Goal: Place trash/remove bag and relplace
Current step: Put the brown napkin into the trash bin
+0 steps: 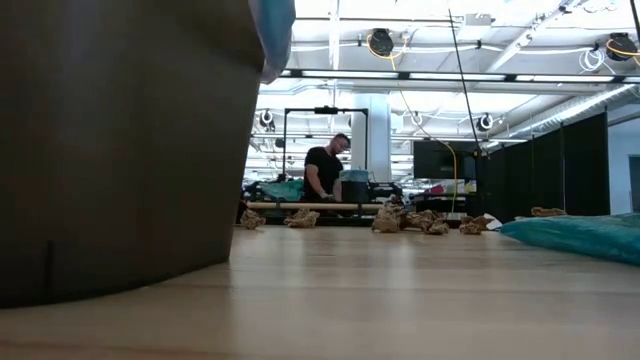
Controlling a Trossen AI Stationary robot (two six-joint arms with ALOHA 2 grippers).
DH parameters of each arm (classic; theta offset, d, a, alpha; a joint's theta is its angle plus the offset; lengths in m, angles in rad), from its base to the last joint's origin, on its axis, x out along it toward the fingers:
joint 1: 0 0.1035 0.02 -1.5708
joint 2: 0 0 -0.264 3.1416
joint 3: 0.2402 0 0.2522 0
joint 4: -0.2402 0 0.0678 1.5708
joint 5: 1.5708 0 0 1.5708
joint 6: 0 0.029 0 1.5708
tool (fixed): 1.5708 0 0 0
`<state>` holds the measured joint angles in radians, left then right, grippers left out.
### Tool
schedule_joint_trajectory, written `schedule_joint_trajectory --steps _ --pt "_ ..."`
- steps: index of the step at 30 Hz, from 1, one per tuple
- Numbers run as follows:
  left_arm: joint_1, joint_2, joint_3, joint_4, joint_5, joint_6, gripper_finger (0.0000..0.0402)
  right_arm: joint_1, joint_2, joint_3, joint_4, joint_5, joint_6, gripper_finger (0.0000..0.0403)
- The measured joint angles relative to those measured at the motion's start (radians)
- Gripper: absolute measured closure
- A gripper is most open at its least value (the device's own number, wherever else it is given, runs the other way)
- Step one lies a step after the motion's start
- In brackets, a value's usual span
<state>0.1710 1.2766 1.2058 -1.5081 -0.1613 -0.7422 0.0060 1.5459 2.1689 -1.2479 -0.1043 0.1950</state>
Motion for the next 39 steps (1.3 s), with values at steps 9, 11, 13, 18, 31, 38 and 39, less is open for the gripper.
schedule_joint_trajectory --steps 9,11,13,18,31,38,39 --pt "0.150 0.000 -0.186 0.180 0.069 0.152 0.0312 -0.015 0.000 0.000 0.001 0.003 0.002 0.0181" --pt "0.172 0.000 -0.218 0.229 0.072 0.158 0.0290 -0.022 0.000 0.000 0.001 0.003 0.002 0.0181" --pt "0.193 0.000 -0.241 0.259 0.072 0.165 0.0273 -0.028 0.000 0.000 0.001 0.003 0.002 0.0181" --pt "0.241 0.000 -0.303 0.266 0.071 0.183 0.0252 -0.045 0.000 0.000 0.001 0.003 0.002 0.0181" --pt "0.389 0.001 -0.535 0.566 0.083 0.297 0.0250 -0.090 0.000 0.000 0.043 0.005 0.002 0.0181" --pt "0.414 0.001 -0.578 0.695 0.100 0.340 0.0270 -0.104 0.000 0.000 0.071 0.006 0.006 0.0181" --pt "0.416 0.001 -0.578 0.711 0.100 0.345 0.0279 -0.105 0.000 0.000 0.071 0.008 0.006 0.0181"
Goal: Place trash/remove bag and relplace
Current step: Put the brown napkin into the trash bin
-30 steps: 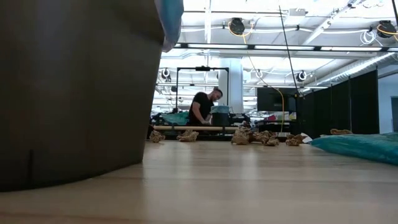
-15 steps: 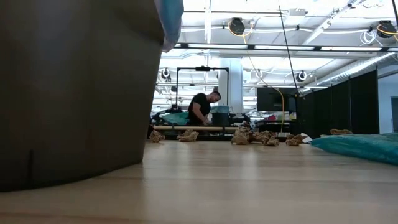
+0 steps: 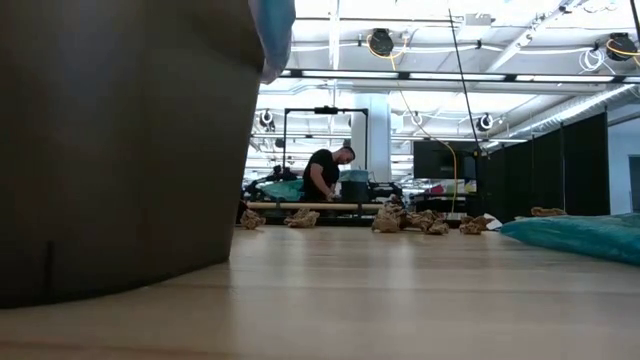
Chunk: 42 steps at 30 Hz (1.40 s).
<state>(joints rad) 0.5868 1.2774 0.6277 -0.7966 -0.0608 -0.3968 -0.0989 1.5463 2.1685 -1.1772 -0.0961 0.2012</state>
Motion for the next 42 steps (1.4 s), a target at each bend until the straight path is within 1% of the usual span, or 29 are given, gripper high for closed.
schedule_joint_trajectory --steps 3,5,6,7,10,13,22,24,27,29,31,37,42 --pt "0.001 0.000 0.000 0.032 0.000 0.020 0.0322 0.000 0.000 0.000 0.000 0.020 0.000 0.0181" --pt "0.001 0.000 0.000 0.050 0.000 0.024 0.0368 0.000 0.000 0.000 0.000 0.021 0.000 0.0181" --pt "0.001 0.000 0.000 0.060 0.005 0.033 0.0384 0.000 0.000 0.000 0.000 0.020 0.000 0.0181" --pt "0.001 0.000 0.001 0.069 0.015 0.037 0.0391 0.000 0.000 0.000 0.000 0.021 0.000 0.0181" --pt "0.001 0.000 0.021 0.063 0.030 0.037 0.0398 0.000 0.000 0.000 0.000 0.021 0.000 0.0181" --pt "0.000 0.000 0.068 0.053 0.038 0.037 0.0400 0.000 0.000 0.000 0.000 0.021 -0.001 0.0181" --pt "0.000 -0.042 0.295 -0.091 0.037 0.070 0.0401 0.001 0.000 0.000 -0.001 0.021 -0.003 0.0181" --pt "0.000 -0.044 0.323 -0.127 0.036 0.072 0.0401 0.000 0.000 0.000 -0.001 0.020 -0.004 0.0181" --pt "0.000 -0.041 0.328 -0.172 0.037 0.144 0.0400 0.000 0.000 0.000 -0.001 0.020 -0.004 0.0181" --pt "0.000 -0.034 0.314 -0.173 0.037 0.187 0.0393 0.000 0.000 0.000 -0.001 0.019 -0.003 0.0181" --pt "0.000 -0.024 0.290 -0.177 0.039 0.204 0.0376 0.001 0.000 0.000 -0.001 0.019 -0.001 0.0181" --pt "0.000 0.021 0.206 -0.163 0.060 0.222 0.0301 0.001 0.000 0.000 -0.001 0.017 0.018 0.0181" --pt "0.000 0.085 0.138 -0.072 0.058 0.236 0.0249 0.001 0.000 0.000 -0.001 0.017 0.022 0.0181"
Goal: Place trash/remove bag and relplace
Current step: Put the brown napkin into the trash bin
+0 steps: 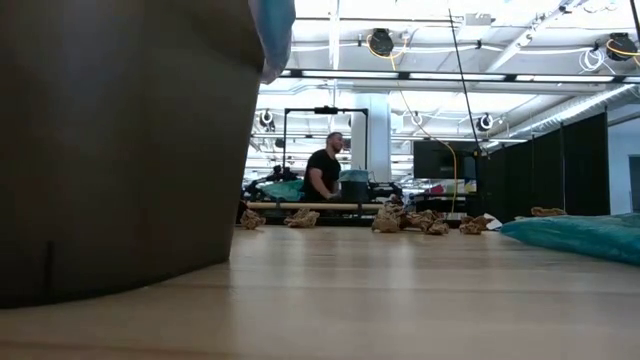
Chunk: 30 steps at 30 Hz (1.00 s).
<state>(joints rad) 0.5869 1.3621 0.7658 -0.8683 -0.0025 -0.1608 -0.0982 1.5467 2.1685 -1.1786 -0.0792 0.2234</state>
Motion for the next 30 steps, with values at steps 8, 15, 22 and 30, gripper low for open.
schedule_joint_trajectory --steps 8,15,22,30 --pt "0.007 0.171 -0.043 0.114 -0.060 0.012 0.0254 0.000 0.000 0.000 0.002 0.000 0.006 0.0181" --pt "0.006 0.163 -0.024 0.121 -0.010 0.010 0.0387 0.000 0.000 0.000 0.024 0.001 0.029 0.0181" --pt "0.007 -0.012 0.016 -0.003 0.032 -0.081 0.0397 0.002 0.000 0.000 0.024 0.000 0.024 0.0181" --pt "-0.011 -0.126 0.028 0.031 0.009 -0.017 0.0333 0.002 0.001 0.000 0.026 0.000 0.017 0.0181"
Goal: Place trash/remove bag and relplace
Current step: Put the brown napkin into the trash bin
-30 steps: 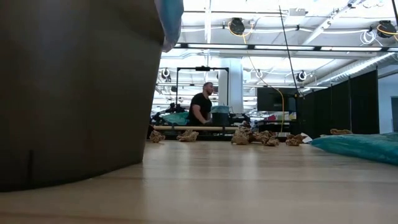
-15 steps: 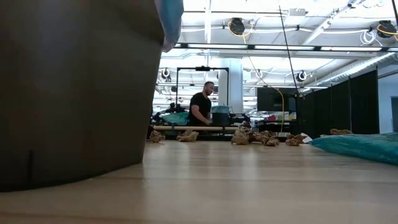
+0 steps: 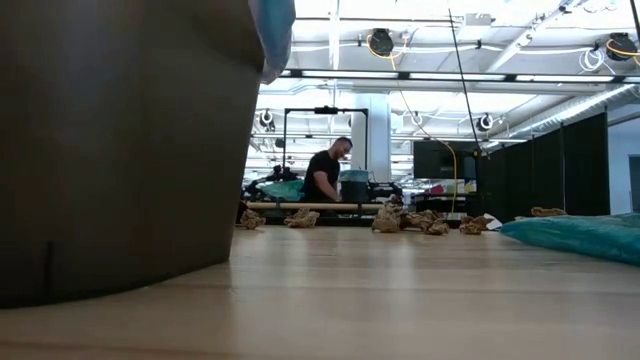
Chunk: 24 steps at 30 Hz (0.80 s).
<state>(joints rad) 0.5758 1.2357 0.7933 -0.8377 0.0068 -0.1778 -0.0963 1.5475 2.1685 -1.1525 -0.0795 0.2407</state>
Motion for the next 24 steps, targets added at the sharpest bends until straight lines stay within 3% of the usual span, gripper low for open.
schedule_joint_trajectory --steps 8,14,18,24 --pt "0.031 0.149 0.000 0.006 -0.041 0.010 0.0228 0.000 0.000 0.000 0.004 0.001 0.004 0.0181" --pt "0.051 0.304 0.000 0.081 -0.099 0.058 0.0203 0.000 0.000 0.000 0.006 0.002 0.009 0.0181" --pt "0.055 0.390 0.005 0.107 -0.090 0.057 0.0240 0.000 0.000 0.000 0.027 0.002 0.009 0.0181" --pt "0.050 0.388 0.007 0.109 -0.010 0.080 0.0382 0.000 0.000 0.000 0.030 0.004 0.034 0.0181"
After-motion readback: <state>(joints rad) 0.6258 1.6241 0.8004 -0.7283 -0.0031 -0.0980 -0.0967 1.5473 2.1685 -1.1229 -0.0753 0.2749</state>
